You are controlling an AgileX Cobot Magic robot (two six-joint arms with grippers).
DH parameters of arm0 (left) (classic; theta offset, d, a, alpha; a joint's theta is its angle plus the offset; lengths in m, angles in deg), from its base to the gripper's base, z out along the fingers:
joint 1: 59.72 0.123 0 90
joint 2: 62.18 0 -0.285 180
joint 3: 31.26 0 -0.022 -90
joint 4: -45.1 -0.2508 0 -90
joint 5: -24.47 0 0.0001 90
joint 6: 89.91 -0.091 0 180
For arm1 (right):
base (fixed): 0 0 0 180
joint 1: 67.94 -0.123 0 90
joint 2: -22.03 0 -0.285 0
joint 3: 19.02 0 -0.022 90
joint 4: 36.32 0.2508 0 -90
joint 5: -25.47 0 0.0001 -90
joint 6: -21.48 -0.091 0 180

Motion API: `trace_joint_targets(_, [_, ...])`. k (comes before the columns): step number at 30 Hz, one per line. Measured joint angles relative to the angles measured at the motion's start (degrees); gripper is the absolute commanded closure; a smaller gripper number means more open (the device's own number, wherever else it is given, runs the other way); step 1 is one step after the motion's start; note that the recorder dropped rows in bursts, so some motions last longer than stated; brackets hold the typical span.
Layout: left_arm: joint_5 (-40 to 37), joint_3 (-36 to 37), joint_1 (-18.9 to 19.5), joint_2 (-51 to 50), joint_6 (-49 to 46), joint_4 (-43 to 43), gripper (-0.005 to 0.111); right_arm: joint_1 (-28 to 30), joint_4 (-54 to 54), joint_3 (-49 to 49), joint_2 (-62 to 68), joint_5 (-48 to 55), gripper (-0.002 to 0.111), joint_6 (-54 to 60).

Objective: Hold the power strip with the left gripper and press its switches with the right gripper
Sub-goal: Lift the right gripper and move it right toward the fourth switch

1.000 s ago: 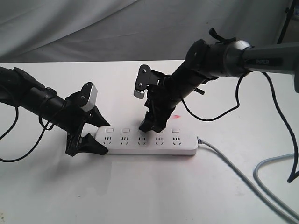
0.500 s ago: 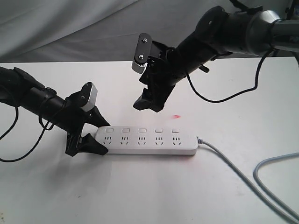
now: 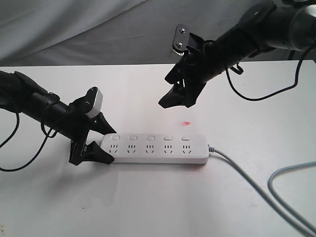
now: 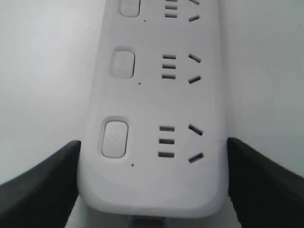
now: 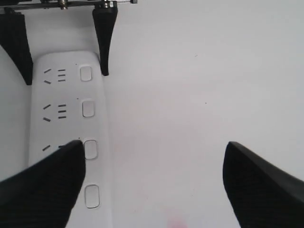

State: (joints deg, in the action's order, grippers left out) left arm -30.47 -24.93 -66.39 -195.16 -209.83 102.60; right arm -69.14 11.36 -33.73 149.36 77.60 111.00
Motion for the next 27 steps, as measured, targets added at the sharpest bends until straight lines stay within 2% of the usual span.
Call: trace_joint_targets(27, [0.0,0.0,0.0,0.0,0.0,0.0,0.067,0.0,-1.58,0.22,3.03,-1.1,0.035,3.02])
